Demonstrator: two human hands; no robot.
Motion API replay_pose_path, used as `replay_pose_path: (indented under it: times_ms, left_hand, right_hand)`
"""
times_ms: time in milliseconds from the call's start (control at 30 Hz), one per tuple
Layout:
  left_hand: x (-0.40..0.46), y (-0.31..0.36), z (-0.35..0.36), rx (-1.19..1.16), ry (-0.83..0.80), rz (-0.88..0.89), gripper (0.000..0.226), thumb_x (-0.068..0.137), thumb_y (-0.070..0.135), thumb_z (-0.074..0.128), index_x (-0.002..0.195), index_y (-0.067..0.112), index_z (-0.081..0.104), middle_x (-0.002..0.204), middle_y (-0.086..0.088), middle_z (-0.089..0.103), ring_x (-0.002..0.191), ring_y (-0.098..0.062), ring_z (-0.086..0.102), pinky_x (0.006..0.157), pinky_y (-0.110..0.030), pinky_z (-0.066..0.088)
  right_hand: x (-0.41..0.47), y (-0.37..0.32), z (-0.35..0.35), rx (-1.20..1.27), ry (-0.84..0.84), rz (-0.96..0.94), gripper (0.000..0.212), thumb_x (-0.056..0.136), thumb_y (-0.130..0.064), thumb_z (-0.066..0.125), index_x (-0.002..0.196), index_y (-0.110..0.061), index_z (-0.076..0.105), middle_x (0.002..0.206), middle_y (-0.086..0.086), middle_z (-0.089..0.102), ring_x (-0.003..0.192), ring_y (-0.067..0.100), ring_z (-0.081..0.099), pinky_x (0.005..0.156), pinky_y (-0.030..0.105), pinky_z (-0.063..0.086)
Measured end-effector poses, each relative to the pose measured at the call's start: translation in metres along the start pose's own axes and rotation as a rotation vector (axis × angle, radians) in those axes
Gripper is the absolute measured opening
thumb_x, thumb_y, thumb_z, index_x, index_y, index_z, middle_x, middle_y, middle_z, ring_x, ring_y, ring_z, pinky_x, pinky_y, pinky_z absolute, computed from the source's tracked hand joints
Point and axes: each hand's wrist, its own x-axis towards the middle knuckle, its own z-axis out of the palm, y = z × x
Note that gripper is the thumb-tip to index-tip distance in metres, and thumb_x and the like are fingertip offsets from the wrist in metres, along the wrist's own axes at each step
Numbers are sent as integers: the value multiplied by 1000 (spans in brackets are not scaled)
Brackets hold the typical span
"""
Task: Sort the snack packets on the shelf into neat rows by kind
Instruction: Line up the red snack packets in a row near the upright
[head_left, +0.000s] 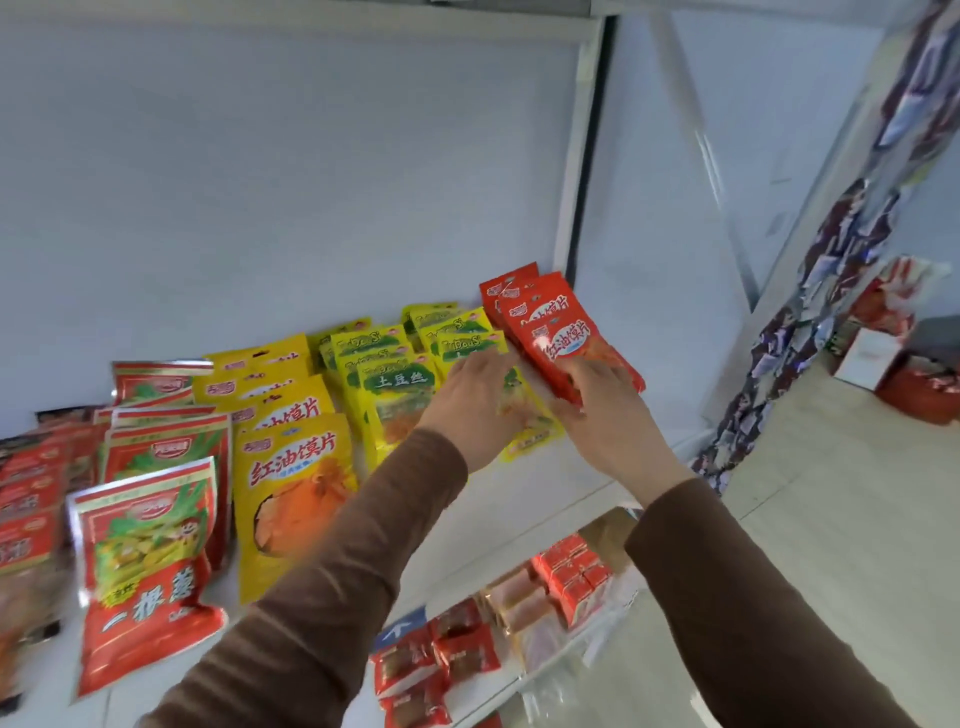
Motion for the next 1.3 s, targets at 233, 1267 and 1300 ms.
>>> replay_pose_path:
  times_ms: [233, 1267, 1300]
  left_hand:
    - [104, 41, 70, -903, 92, -368, 52, 90, -1, 67, 133, 17, 46, 136, -17, 56, 124, -32, 57, 109, -49, 45]
    - [221, 13, 133, -1041, 298, -776, 44, 93, 20, 70, 132, 14, 50, 118, -13, 70, 99, -33, 72, 92, -53, 57]
    - [222, 10, 131, -1025, 278, -747, 41, 94, 21, 69, 131, 13, 54, 118, -14, 71, 99, -33, 72, 94, -54, 56]
  right_hand:
    - [108, 84, 14, 34, -68, 104, 46, 95, -26, 52, 141, -22, 44, 143, 9, 48, 133, 31, 40, 108, 44, 39]
    - [194, 166, 79, 671, -206, 190, 59, 87, -63, 58, 138, -42, 35, 131, -11, 59, 98, 5, 63, 78, 21, 54]
    - [196, 168, 80, 670, -204, 203, 62, 86, -64, 59, 138, -41, 35, 133, -11, 58, 105, 10, 65, 85, 30, 57]
